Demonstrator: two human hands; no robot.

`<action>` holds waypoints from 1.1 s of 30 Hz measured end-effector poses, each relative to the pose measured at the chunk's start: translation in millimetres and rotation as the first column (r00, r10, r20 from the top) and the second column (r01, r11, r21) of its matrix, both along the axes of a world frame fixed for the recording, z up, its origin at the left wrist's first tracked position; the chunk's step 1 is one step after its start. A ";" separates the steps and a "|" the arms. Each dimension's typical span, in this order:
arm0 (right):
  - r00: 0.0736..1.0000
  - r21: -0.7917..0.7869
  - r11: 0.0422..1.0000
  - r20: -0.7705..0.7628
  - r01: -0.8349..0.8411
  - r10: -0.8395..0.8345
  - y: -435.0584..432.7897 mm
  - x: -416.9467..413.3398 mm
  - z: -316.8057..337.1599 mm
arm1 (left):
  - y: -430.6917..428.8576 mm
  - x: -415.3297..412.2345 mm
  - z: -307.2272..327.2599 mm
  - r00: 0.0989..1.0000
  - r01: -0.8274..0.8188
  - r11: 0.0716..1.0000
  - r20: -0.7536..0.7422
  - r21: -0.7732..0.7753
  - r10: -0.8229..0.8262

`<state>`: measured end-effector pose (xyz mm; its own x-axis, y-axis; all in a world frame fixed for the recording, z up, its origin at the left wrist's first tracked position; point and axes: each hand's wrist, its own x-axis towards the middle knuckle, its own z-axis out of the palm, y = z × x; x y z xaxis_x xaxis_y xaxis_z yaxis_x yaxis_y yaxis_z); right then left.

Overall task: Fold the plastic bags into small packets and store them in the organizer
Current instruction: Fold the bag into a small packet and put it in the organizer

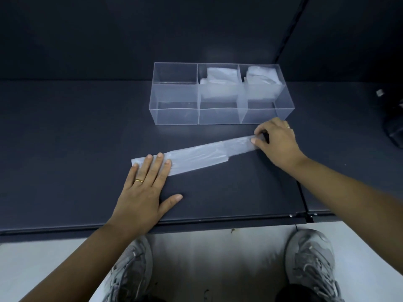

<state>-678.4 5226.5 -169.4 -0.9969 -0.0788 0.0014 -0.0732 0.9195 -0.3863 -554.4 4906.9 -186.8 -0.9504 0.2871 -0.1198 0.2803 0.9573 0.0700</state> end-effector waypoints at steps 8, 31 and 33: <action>0.960 -0.352 0.925 0.275 0.143 -0.044 17.5 40.4 23.3 | -21.0 -26.7 -1.5 0.995 0.098 0.994 -0.011 0.045 -0.098; 0.696 -0.741 0.650 0.556 0.168 0.454 -17.0 91.9 42.4 | 106.0 -17.7 55.5 0.681 -0.730 -0.050 0.720 0.681 -0.135; 0.743 -0.684 0.702 0.573 0.200 0.346 -24.8 88.5 31.3 | 100.9 -24.4 49.2 0.638 -0.770 -0.076 0.758 0.634 -0.138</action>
